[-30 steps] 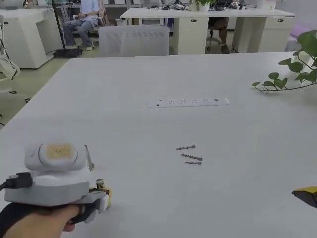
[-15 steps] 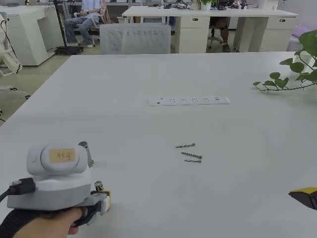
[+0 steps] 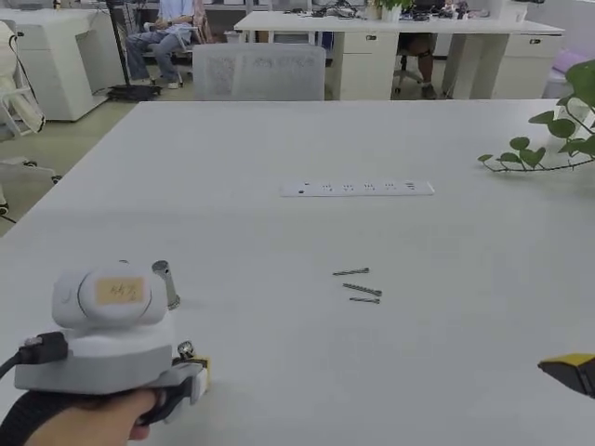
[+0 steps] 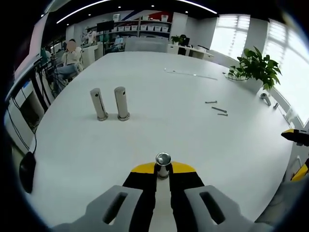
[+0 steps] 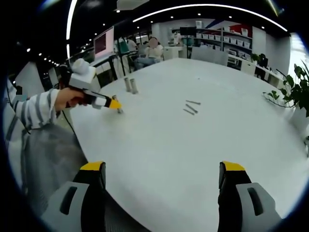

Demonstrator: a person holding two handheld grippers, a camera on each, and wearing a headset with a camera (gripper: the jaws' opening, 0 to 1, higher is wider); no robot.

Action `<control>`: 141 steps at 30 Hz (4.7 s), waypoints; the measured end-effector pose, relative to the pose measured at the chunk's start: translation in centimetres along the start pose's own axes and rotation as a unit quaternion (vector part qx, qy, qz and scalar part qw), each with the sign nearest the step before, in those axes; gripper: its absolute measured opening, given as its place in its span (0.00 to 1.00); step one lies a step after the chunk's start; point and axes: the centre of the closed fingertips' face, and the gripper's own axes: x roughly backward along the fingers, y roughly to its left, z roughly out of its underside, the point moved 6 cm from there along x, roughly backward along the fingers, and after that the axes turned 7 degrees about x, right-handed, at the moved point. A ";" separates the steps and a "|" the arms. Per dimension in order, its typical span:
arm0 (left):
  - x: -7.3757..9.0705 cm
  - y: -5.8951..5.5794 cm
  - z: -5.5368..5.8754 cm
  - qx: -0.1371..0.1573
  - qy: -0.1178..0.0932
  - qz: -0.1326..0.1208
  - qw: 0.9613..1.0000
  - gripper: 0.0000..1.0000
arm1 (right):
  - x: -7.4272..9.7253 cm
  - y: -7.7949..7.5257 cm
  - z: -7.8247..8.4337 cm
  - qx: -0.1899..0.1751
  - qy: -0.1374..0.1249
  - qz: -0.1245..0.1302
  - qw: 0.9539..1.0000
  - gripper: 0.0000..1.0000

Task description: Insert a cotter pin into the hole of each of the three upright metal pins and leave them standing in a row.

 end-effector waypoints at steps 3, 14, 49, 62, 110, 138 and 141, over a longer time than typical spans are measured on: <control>0.0 -0.1 0.0 -0.004 0.000 0.001 1.000 0.08 | 0.0 0.0 0.0 0.000 0.001 0.000 1.000 0.99; 0.3 0.0 0.3 0.000 0.013 0.014 1.000 0.10 | 0.3 -0.1 0.3 0.000 0.007 0.001 1.000 0.98; 5.5 3.9 -1.4 -0.067 -0.029 0.095 0.993 0.61 | 0.1 -0.6 0.5 -0.011 0.010 0.004 1.000 0.97; 5.7 3.7 -0.9 -0.139 -0.036 0.133 0.981 1.00 | 0.2 -0.7 0.2 -0.023 0.001 -0.001 1.000 0.97; 7.2 2.8 -1.4 -0.071 -0.095 0.209 0.971 1.00 | -10.4 -5.0 -11.2 0.219 0.078 -0.186 0.955 0.89; 8.0 2.0 -0.6 -0.053 -0.103 0.177 0.977 1.00 | -17.0 -7.4 -7.9 0.242 0.162 -0.239 0.926 0.60; 7.9 2.2 -0.6 -0.051 -0.101 0.174 0.978 1.00 | -17.1 -7.5 -7.6 0.245 0.175 -0.238 0.923 0.58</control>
